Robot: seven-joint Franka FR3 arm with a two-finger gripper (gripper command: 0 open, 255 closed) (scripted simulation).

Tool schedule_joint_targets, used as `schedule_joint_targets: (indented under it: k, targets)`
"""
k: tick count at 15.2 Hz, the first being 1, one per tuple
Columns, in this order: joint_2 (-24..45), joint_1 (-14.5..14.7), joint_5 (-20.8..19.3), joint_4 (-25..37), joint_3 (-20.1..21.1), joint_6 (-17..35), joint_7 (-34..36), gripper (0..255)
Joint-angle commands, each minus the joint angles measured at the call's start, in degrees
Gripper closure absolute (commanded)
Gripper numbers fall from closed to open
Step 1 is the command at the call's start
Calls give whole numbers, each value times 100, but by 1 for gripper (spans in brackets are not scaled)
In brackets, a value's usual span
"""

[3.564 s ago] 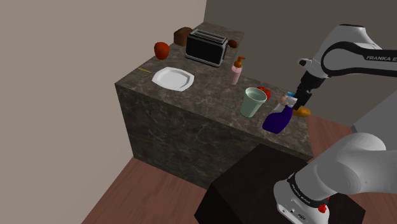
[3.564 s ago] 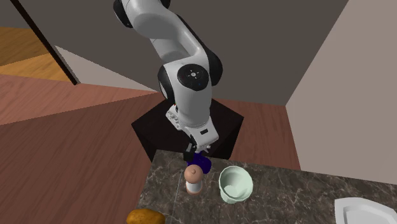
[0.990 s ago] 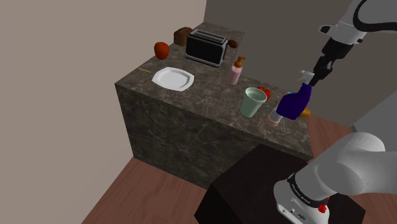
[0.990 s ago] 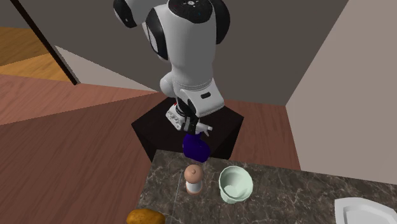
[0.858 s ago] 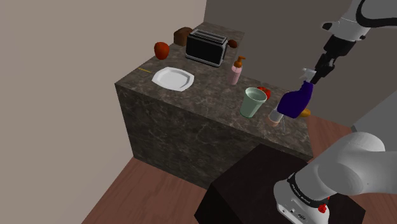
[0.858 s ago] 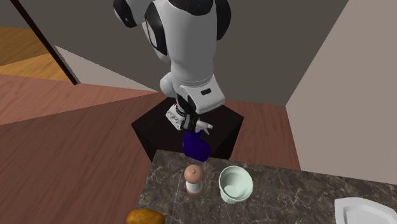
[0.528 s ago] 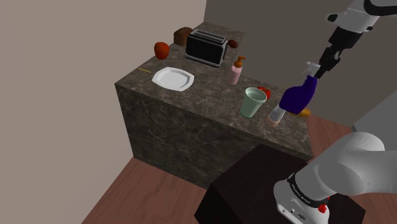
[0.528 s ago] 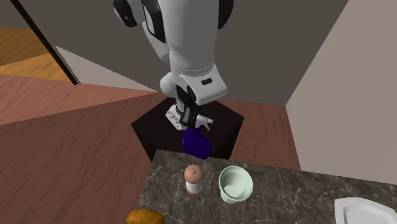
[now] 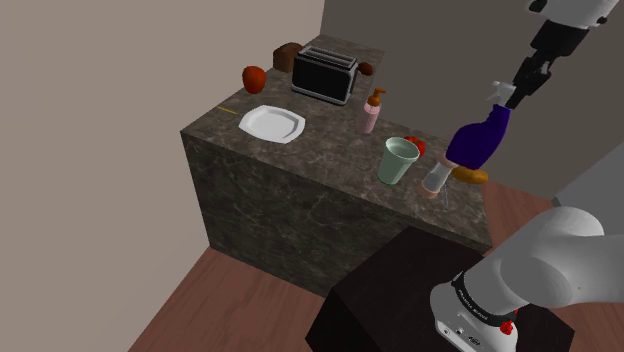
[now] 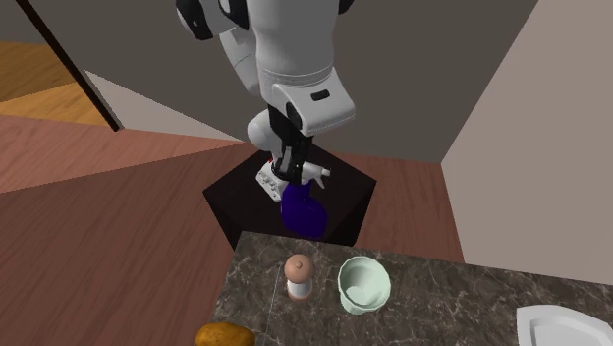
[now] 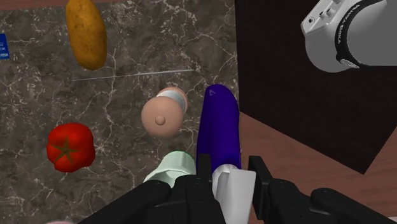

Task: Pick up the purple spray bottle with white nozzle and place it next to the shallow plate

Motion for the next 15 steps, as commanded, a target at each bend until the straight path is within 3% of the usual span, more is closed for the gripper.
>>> schedule_joint_targets:
  k: [1, 15]
  targets:
    - [60, 18, 32, 207, 30, -151, -11, 255]
    - [615, 138, 196, 1710, 112, -1107, -157, 255]
